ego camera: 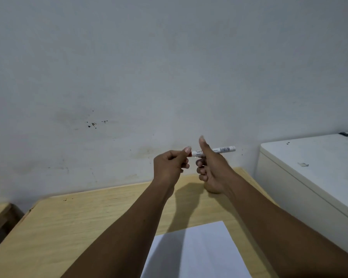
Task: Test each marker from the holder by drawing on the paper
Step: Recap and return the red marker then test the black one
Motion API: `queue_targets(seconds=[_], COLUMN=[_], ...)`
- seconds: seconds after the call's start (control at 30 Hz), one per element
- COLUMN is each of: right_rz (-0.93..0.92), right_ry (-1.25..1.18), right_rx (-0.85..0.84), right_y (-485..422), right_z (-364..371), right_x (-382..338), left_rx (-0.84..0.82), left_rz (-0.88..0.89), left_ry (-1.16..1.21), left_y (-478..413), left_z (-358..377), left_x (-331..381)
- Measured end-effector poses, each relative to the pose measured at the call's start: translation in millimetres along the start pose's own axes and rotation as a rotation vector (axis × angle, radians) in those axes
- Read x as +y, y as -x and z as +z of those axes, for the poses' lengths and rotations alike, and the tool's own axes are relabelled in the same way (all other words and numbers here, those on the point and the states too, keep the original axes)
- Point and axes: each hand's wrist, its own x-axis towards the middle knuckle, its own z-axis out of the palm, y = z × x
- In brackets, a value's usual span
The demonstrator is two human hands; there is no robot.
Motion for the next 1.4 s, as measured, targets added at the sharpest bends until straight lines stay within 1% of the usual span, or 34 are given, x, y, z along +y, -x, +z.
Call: queue_targets(seconds=[0.03,0.1,0.2,0.37,0.43,0.57,0.67,0.73,0.93,1.07,1.17,1.3,1.4], right_rz=[0.039,0.049,-0.031,-0.098,-0.106,-0.098,-0.081,-0.072,-0.074,-0.098,-0.118,-0.121,-0.112], right_ry=[0.010,0.030,0.102,0.182,0.207,0.259,0.273,0.280,0.278,0.272,0.248,0.251,0.263], right_rx=[0.005,0.084,0.263,0.371,0.379,0.342,0.322,0.317,0.317,0.350,0.369,0.360,0.352], right_y=[-2,-7,-11,-16,-18,-20,-21,-22,-19,-21,-23,-28,-31], right_z=[-9,-31,-60,-83,-88,-91,-89,-88,-87,-85,-84,-87,-88], right_x=[-4,-14,-29,-38,-37,-28,-20,-15,-10,-8,-7,-8,-7], left_rx=[0.015,0.041,0.054,0.017,0.005,-0.036,-0.110,-0.161,-0.268,-0.304,-0.275,-0.292,-0.295], left_rz=[0.050,0.148,0.232,0.326,0.363,0.414,0.429,0.408,0.347,0.421,0.451,0.375,0.357], left_ry=[-0.050,-0.178,-0.325,-0.445,-0.528,-0.660,-0.789,-0.846,-0.881,-0.992,-1.040,-1.121,-1.104], left_y=[-4,-15,-30,-46,-50,-56,-57,-56,-51,-50,-56,-71,-78], left_z=[1,4,11,30,35,39,40,43,51,57,65,65,66], left_x=[4,11,20,30,30,22,11,4,0,1,-4,-14,-17])
